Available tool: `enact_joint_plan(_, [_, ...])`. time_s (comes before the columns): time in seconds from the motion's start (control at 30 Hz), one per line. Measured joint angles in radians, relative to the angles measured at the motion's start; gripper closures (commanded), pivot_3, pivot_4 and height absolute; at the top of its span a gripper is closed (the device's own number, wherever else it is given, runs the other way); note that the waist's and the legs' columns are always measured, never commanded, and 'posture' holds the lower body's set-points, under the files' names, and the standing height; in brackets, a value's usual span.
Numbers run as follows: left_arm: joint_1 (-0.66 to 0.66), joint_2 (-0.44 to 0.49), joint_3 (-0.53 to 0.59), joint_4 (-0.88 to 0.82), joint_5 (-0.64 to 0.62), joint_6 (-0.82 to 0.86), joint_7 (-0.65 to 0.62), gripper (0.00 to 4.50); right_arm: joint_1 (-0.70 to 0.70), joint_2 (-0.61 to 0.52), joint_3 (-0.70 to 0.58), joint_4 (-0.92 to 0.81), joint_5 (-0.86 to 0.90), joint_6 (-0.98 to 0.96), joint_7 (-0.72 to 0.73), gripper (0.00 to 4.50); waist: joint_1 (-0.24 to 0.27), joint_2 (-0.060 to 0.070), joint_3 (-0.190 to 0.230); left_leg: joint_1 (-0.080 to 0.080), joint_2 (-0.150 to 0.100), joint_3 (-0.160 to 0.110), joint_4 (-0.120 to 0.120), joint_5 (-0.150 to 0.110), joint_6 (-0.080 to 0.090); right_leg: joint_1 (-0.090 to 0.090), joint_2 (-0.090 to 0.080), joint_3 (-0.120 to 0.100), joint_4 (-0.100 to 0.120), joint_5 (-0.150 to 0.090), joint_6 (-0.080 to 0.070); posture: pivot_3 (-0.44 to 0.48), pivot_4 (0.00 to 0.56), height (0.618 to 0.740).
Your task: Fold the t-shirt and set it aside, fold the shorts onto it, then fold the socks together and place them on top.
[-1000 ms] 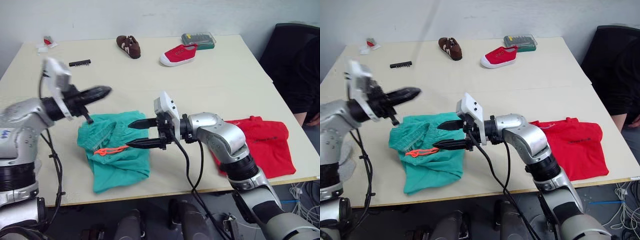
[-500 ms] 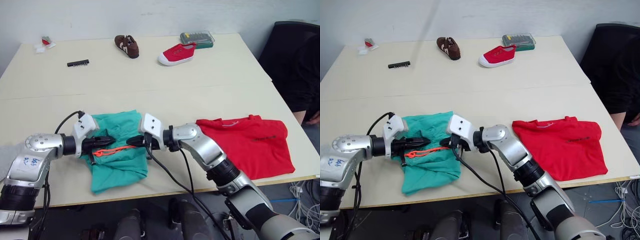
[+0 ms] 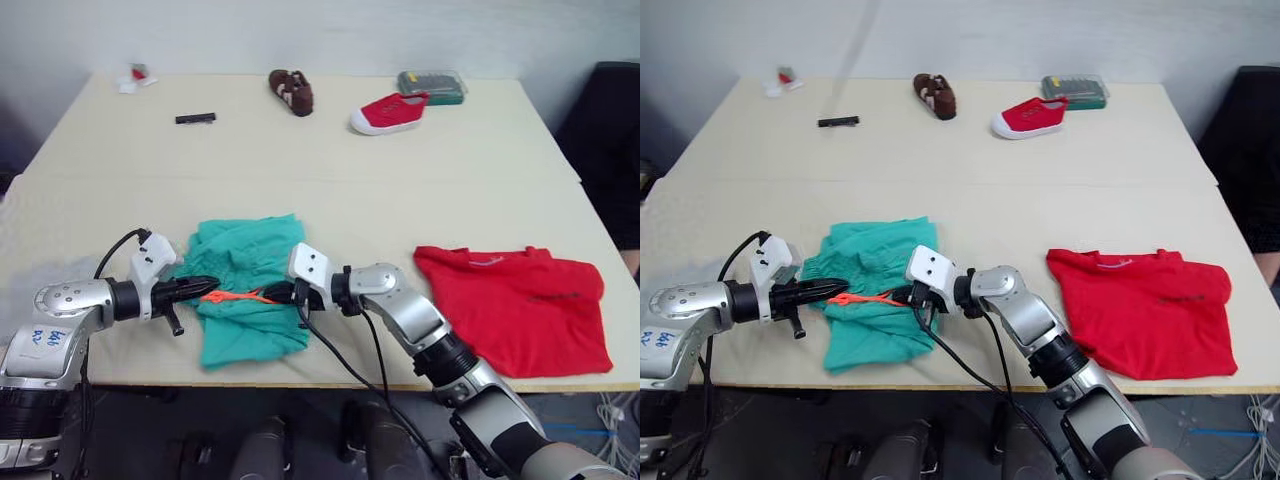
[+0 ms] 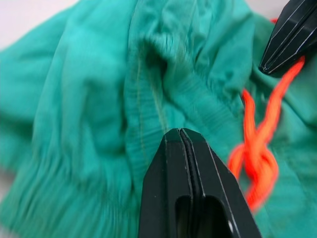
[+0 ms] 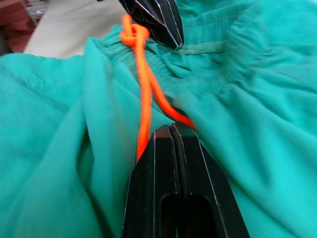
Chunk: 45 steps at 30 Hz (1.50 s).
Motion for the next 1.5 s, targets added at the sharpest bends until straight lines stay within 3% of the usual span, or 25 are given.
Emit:
enact_joint_plan(0.1, [0.003,-0.002,0.000,0.025,0.009,-0.015,0.009,4.50,0.011,-0.039,0.000,-0.043,0.005,0.020,0.036,4.47,0.020,0.000,0.000,0.000,0.001,0.002,0.002,-0.001,0.001,0.000,0.006,0.014,-0.004,0.001,-0.001,0.000,0.150,0.740])
enact_joint_plan(0.47, [0.016,0.005,0.042,0.109,0.035,-0.071,0.032,4.50,0.065,-0.180,-0.020,-0.157,0.017,0.089,0.109,4.47,0.024,-0.001,0.000,0.001,0.004,0.013,0.003,-0.005,0.002,-0.004,0.010,0.023,-0.003,0.002,-0.002,0.000,0.150,0.740])
enact_joint_plan(0.67, [-0.008,-0.020,0.201,0.002,-0.183,0.117,0.034,4.50,-0.012,-0.152,-0.147,-0.219,0.140,0.218,0.103,4.47,0.022,-0.001,0.000,-0.001,0.010,0.016,0.012,-0.012,0.000,-0.005,0.014,0.024,-0.002,0.003,-0.002,0.000,0.150,0.740])
enact_joint_plan(0.77, [-0.028,-0.026,0.223,-0.115,-0.291,0.211,0.036,4.50,-0.124,-0.077,-0.171,-0.123,0.141,0.206,0.056,4.47,0.020,-0.001,0.000,0.001,0.010,0.018,0.012,-0.012,0.000,-0.005,0.014,0.026,0.000,0.003,-0.002,0.000,0.150,0.740])
enact_joint_plan(0.83, [-0.028,-0.031,0.184,-0.162,-0.296,0.229,0.042,4.50,-0.181,-0.021,-0.171,-0.010,0.109,0.164,0.009,4.47,0.020,-0.001,0.000,0.002,0.010,0.020,0.011,-0.012,0.000,-0.005,0.015,0.028,0.000,0.003,-0.002,0.000,0.150,0.740])
enact_joint_plan(0.93, [-0.024,-0.047,0.056,-0.177,-0.224,0.202,0.051,4.50,-0.250,0.043,-0.155,0.194,0.049,0.089,-0.056,4.47,0.020,-0.001,0.000,0.002,0.010,0.022,0.012,-0.012,0.001,-0.005,0.015,0.031,0.001,0.003,-0.003,0.000,0.150,0.740])
enact_joint_plan(1.03, [-0.038,-0.092,-0.046,-0.086,-0.105,0.146,0.108,4.50,-0.298,0.078,-0.143,0.394,-0.022,-0.007,-0.110,4.47,0.020,-0.001,0.000,0.001,0.009,0.023,0.012,-0.013,0.003,-0.006,0.015,0.034,0.001,0.003,-0.003,0.000,0.150,0.740])
enact_joint_plan(1.27, [-0.052,-0.129,-0.079,0.055,0.005,-0.009,0.149,4.50,-0.341,0.086,-0.162,0.579,-0.088,-0.131,-0.173,4.47,0.015,-0.001,0.000,0.003,0.009,0.026,0.012,-0.014,0.005,-0.006,0.015,0.037,0.001,0.003,-0.003,0.000,0.150,0.740])
enact_joint_plan(1.37, [0.019,-0.128,-0.010,0.044,-0.035,-0.031,0.121,4.50,-0.305,0.061,-0.223,0.483,-0.022,-0.060,-0.127,4.47,0.002,-0.001,0.000,0.005,0.010,0.027,0.011,-0.015,0.004,-0.006,0.015,0.038,0.000,0.003,-0.003,0.000,0.150,0.740])
enact_joint_plan(1.43, [0.070,-0.122,0.055,-0.007,-0.109,0.016,0.089,4.50,-0.258,-0.004,-0.272,0.320,0.077,0.100,-0.044,4.47,-0.002,-0.001,0.000,0.004,0.011,0.027,0.012,-0.015,0.005,-0.006,0.015,0.038,0.000,0.003,-0.003,0.000,0.150,0.740])
enact_joint_plan(1.5, [0.089,-0.111,0.105,-0.066,-0.175,0.060,0.063,4.12,-0.242,-0.061,-0.295,0.205,0.148,0.253,0.006,4.12,-0.002,-0.001,0.000,0.003,0.011,0.027,0.012,-0.016,0.005,-0.006,0.015,0.038,-0.001,0.003,-0.003,0.000,0.150,0.740])
